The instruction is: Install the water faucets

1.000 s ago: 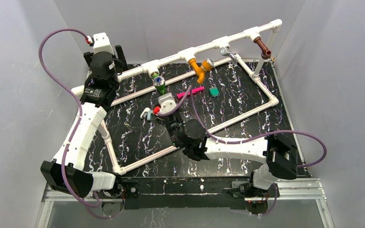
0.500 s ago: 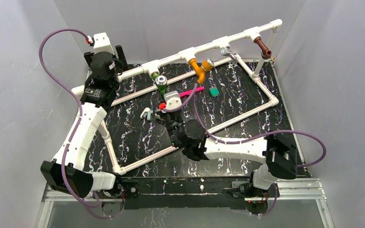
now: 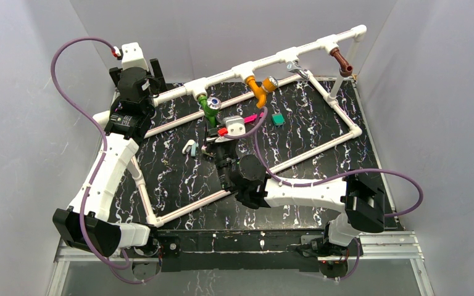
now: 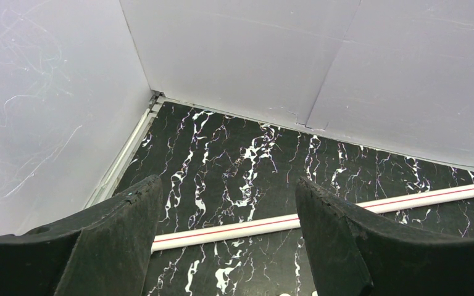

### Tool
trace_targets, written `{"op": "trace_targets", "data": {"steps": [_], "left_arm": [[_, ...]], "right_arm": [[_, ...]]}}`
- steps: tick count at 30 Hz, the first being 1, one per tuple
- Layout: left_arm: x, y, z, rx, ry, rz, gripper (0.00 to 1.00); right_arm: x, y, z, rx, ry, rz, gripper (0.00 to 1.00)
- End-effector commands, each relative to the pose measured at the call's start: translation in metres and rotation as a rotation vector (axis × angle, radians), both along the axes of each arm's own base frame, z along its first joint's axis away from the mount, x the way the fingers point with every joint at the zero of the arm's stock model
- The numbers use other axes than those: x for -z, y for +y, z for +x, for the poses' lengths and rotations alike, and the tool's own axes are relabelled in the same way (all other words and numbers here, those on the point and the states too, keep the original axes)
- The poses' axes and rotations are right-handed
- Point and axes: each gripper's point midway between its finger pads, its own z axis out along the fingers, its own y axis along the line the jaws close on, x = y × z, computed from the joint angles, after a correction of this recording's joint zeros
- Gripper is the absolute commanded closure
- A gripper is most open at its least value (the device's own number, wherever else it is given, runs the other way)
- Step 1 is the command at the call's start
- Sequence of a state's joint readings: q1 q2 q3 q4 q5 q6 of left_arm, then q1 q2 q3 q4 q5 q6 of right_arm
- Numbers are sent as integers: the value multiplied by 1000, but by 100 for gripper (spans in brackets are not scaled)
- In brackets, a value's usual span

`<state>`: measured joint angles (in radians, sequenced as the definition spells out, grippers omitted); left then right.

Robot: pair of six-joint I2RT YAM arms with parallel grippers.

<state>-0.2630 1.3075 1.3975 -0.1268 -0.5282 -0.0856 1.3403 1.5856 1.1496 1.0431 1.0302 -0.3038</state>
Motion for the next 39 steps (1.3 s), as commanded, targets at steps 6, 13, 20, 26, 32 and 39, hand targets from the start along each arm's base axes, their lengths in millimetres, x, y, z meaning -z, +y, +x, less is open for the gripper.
{"op": "trace_targets", "data": {"steps": [6, 13, 20, 26, 32, 39], "left_arm": [[68, -15, -16, 65, 234, 48, 23], [69, -16, -16, 68, 235, 46, 23], [69, -18, -16, 73, 235, 43, 23], [69, -18, -16, 73, 236, 41, 23], [70, -19, -16, 78, 237, 39, 23], [70, -20, -16, 82, 237, 40, 23]], "right_arm": [[-13, -14, 10, 35, 107, 279, 99], [-9, -11, 8, 2, 176, 391, 99], [-10, -9, 6, -27, 219, 488, 99], [-12, -8, 4, -45, 254, 547, 99], [-12, 0, 2, -83, 322, 626, 99], [-20, 9, 2, -101, 256, 509, 99]]}}
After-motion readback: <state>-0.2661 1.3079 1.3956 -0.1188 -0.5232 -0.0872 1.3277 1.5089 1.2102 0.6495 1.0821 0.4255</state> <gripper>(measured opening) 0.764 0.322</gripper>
